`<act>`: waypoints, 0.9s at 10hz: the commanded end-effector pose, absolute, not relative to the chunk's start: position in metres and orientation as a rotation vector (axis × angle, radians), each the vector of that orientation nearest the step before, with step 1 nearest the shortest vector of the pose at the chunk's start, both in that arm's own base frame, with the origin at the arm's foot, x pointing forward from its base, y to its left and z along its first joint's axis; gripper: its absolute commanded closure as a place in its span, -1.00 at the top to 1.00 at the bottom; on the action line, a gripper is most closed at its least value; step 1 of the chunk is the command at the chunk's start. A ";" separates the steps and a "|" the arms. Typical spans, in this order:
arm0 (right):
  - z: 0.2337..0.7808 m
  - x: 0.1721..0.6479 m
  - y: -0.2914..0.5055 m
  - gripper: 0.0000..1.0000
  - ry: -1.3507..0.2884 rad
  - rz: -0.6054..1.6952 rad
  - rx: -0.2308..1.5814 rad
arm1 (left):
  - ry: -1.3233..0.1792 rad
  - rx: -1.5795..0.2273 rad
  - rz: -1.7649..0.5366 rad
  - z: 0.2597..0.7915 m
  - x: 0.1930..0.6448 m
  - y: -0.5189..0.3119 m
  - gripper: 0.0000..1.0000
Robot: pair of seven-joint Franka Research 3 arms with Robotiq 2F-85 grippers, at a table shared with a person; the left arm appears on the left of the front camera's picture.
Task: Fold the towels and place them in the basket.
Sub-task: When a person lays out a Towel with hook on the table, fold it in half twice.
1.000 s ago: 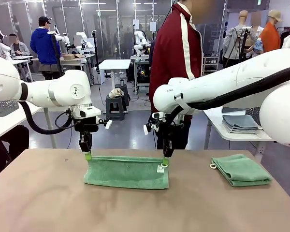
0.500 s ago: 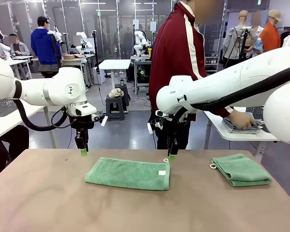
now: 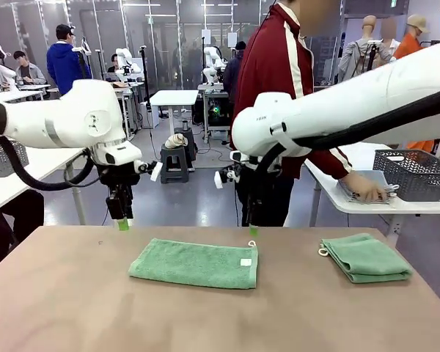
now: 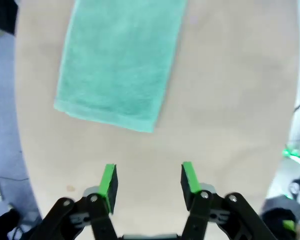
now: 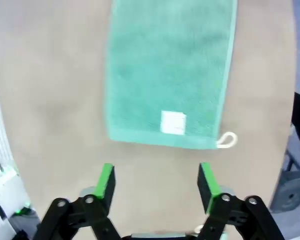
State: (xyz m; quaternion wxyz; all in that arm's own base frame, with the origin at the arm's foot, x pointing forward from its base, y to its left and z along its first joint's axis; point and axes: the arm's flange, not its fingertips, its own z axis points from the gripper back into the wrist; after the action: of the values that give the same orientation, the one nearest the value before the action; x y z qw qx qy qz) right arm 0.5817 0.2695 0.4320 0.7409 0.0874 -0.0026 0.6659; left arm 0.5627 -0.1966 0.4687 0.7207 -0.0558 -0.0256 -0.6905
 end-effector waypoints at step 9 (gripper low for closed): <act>0.527 0.396 0.261 0.75 -0.022 0.268 0.362 | -0.460 -0.279 -1.554 0.506 0.451 -0.092 0.30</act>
State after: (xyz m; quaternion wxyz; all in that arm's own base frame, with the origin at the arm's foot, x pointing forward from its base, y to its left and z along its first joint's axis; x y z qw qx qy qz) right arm 0.3930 0.2534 0.5257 0.9760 0.1368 -0.0267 0.1671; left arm 0.4460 -0.0907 0.5121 0.6934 -0.1118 -0.1841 -0.6876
